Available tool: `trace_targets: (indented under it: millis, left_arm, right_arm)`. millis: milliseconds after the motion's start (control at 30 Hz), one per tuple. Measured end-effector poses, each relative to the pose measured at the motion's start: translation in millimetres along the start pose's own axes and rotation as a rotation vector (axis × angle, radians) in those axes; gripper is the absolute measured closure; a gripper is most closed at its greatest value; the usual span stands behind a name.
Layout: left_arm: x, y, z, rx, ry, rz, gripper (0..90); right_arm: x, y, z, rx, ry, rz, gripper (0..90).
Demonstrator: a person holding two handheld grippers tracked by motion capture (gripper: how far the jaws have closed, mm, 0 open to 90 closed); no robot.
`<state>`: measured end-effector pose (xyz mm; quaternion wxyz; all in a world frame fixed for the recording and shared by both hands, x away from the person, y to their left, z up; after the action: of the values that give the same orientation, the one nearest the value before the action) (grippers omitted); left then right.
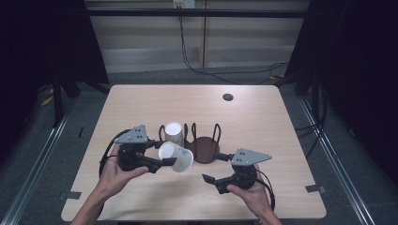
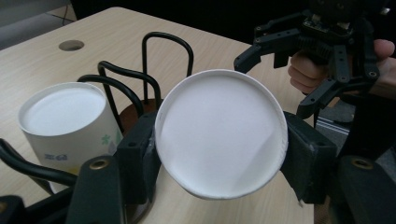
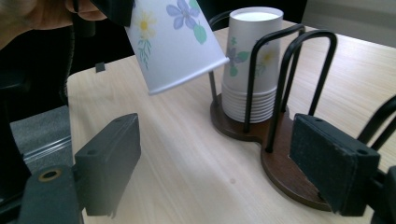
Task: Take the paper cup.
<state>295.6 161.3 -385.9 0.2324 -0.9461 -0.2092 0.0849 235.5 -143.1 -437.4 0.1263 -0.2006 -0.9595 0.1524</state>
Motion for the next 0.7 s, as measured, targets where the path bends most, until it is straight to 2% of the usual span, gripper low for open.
trace_targets:
  millis: [300,500,700]
  left_arm:
    - [-6.3,0.9,1.6,-0.017,-0.004,0.028,36.7]
    - [-11.8,4.8,1.6,-0.008,0.002,0.050,36.8]
    - [-20.5,12.0,0.0,0.005,0.005,0.086,36.8]
  right_arm:
    - [6.5,2.0,-5.7,-0.025,-0.025,-0.035,14.3]
    - [9.9,5.9,-9.6,-0.029,-0.048,-0.069,15.3]
    - [10.4,10.1,-8.4,-0.023,-0.053,-0.093,13.8]
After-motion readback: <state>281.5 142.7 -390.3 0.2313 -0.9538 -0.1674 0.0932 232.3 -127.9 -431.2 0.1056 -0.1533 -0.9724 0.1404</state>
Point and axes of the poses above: each handheld gripper's, and its own axes: y roughly forward along the jaws, z roughly out of its underside, x roughly to its left, the point moved 1 cm from there along y, roughly forward along the jaws, and after that the axes turned 10 degrees about -z, right-handed, at the moved point
